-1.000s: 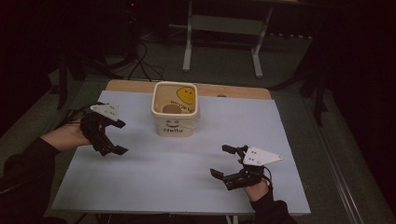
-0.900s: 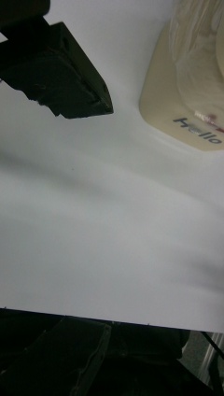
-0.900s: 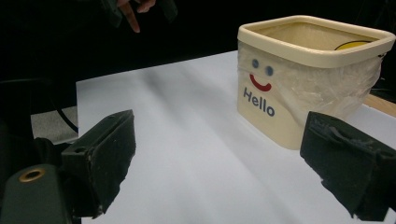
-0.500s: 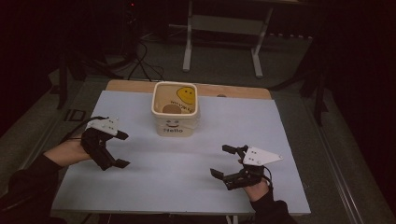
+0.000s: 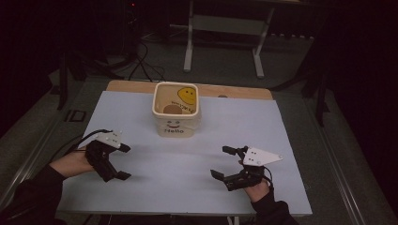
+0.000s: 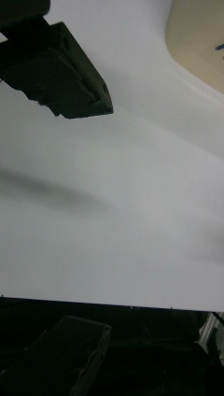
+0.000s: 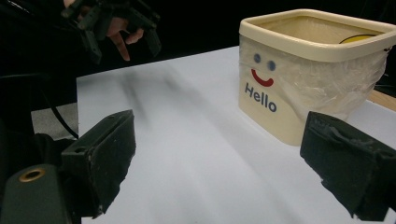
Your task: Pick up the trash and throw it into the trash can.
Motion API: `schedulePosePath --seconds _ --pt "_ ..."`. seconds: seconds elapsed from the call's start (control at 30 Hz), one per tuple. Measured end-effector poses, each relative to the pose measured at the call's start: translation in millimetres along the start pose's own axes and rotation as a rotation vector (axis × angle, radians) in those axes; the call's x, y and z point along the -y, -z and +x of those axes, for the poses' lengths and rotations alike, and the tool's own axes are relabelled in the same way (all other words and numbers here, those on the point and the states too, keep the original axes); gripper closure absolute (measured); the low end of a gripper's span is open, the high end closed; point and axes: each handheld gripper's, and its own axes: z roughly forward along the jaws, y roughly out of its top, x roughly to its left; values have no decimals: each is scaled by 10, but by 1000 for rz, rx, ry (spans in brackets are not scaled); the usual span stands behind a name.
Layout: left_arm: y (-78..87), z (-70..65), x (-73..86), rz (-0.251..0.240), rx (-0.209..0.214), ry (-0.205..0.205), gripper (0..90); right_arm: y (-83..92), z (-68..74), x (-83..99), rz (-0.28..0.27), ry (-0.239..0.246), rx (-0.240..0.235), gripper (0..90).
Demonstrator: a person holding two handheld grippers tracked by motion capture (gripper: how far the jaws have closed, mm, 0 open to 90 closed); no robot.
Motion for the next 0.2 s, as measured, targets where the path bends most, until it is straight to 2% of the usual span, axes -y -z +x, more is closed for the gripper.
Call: schedulePosePath --seconds 0.2 --pt "1 13 11 -8 6 6 4 29 -7 -4 -9 0 9 103"
